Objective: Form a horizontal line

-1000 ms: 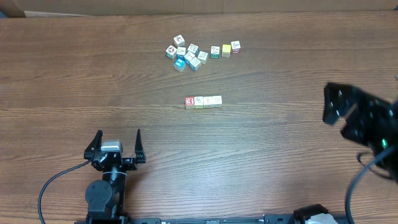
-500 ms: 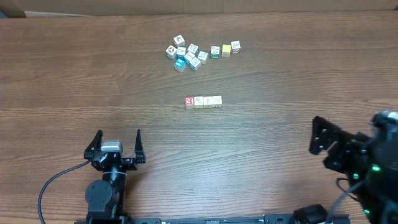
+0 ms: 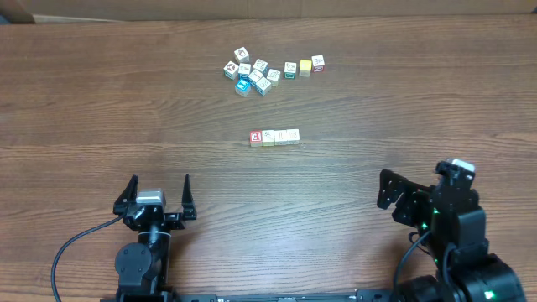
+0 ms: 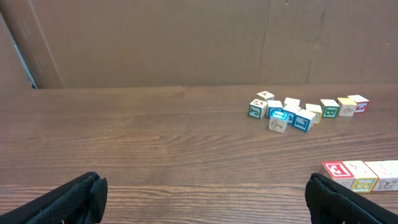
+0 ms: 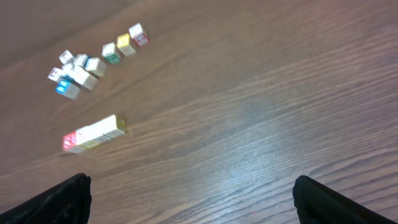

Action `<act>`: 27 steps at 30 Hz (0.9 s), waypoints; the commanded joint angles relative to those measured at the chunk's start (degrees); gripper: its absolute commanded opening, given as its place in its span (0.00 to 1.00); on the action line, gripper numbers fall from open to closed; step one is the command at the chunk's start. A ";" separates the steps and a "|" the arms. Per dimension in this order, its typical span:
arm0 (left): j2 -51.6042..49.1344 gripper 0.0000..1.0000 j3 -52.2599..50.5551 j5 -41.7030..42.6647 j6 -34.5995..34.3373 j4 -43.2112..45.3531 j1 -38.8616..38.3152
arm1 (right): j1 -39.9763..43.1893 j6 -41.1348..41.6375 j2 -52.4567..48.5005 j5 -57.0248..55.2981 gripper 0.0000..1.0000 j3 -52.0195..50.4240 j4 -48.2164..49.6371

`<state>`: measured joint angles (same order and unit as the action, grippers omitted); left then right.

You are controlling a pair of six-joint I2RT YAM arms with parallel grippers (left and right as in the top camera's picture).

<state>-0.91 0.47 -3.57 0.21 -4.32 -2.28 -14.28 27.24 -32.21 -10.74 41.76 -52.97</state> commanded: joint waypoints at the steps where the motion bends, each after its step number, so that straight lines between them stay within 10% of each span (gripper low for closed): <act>1: 0.66 1.00 -0.17 0.44 0.92 0.04 -0.42 | 0.04 -0.04 1.55 0.11 1.00 -3.48 2.25; 27: 0.66 1.00 -0.17 0.42 0.92 0.07 -0.42 | 0.04 -2.36 12.15 -1.68 1.00 -32.00 21.03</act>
<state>-0.91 0.47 -3.60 0.21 -4.29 -2.28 -14.28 26.92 -21.10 -10.94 10.17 -34.85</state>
